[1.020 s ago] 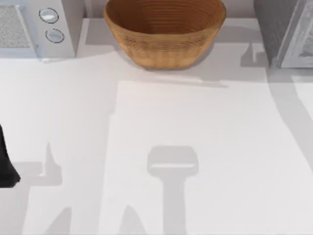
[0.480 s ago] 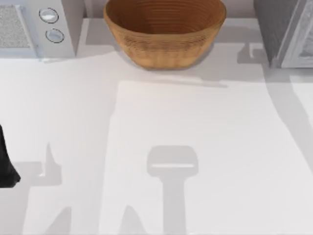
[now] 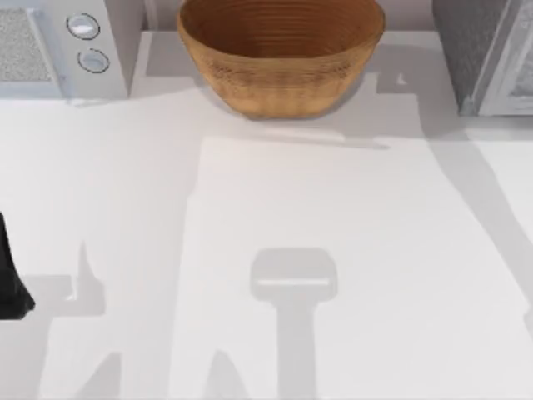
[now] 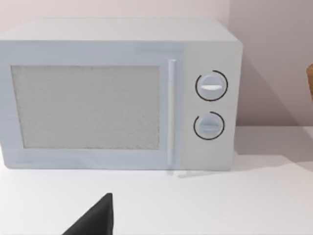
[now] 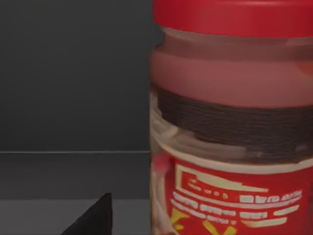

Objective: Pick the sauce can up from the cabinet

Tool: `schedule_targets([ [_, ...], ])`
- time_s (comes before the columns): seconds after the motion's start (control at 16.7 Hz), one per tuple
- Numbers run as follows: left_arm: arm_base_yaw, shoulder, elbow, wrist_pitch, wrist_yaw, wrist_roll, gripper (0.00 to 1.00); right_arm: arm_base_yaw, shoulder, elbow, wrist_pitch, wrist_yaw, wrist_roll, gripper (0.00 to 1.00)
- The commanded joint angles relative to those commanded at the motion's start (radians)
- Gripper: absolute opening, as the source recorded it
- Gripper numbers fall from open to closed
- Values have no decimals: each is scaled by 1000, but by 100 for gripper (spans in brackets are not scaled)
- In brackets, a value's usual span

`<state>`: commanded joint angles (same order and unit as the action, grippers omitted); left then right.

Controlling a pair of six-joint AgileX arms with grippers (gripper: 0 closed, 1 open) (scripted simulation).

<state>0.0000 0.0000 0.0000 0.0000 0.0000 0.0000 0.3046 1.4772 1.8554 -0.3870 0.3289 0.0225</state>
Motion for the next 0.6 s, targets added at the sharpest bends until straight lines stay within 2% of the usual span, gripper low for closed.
schedule_targets([
  [0.24, 0, 0, 0, 0, 0, 0, 100, -8, 12, 10, 0, -7, 0, 100],
  [0.6, 0, 0, 0, 0, 0, 0, 100, -45, 176, 179, -2, -42, 0, 100],
])
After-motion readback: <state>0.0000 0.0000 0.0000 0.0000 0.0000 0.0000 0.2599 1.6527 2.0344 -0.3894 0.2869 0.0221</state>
